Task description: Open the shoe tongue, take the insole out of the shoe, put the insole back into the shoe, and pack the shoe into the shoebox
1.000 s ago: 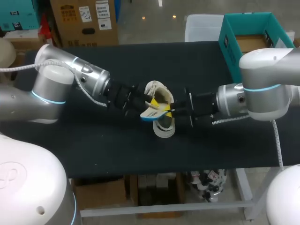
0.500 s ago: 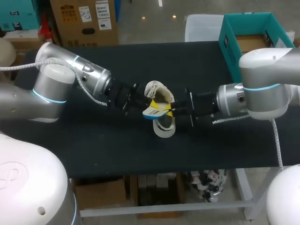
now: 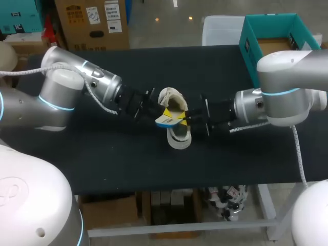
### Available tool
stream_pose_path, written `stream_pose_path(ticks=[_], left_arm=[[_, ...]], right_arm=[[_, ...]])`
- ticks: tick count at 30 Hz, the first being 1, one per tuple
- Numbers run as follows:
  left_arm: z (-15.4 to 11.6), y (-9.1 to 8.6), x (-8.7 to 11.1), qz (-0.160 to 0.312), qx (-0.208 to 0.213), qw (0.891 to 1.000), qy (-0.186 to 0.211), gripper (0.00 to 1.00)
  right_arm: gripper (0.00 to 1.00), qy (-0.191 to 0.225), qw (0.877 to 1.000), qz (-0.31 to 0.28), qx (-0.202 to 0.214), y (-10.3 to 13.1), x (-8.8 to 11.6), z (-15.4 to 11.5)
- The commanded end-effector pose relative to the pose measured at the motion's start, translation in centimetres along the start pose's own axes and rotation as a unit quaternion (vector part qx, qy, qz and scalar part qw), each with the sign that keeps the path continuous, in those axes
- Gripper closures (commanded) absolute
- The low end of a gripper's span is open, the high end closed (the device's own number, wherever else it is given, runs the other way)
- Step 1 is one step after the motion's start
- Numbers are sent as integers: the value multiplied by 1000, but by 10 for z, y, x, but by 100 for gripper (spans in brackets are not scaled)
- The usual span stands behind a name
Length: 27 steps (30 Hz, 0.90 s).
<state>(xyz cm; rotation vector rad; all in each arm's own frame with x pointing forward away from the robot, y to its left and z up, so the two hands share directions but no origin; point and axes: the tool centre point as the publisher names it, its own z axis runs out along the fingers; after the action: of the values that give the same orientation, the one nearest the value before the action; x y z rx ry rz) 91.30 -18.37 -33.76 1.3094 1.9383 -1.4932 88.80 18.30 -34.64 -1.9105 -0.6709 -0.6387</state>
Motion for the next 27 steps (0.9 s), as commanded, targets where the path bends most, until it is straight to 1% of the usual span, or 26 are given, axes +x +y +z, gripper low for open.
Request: stream_pose_path(ticks=[1,2,3,4,5,7,11,15,16,17,25,27], left_arm=[[5,7,0,0,8,1000,-1,100],[5,7,0,-1,9,1000,-2,100],[5,7,1,-1,8,1000,-2,100],[5,6,1,-1,8,1000,-3,100],[5,6,1,-1,8,1000,-4,100],[4,5,2,-2,8,1000,-5,100],[5,2,2,-1,6,1000,-5,100],[6,-1,1,0,4,1000,-5,100],[6,-1,1,0,3,1000,-5,100],[6,-2,1,0,3,1000,-5,100],[6,-4,2,0,1,1000,-7,100],[5,-5,3,0,1,1000,-8,100]], right_arm=[[100,2,1000,-1,-1,-4,0,-2],[91,4,1000,-3,-2,-6,0,-4],[62,4,1000,-5,-5,-9,-1,-6],[58,5,1000,-6,-7,-11,-1,-8],[56,6,1000,-7,-8,-14,-2,-10],[56,10,1000,-9,-12,-18,-3,-14],[60,14,1000,-14,-16,-26,-6,-18],[66,19,1000,-18,-15,-31,-9,-19],[68,19,1000,-19,-13,-31,-9,-19],[73,19,1000,-20,-12,-32,-9,-18],[83,17,1000,-23,1,-31,-9,-10],[84,17,1000,-23,4,-31,-9,-9]])
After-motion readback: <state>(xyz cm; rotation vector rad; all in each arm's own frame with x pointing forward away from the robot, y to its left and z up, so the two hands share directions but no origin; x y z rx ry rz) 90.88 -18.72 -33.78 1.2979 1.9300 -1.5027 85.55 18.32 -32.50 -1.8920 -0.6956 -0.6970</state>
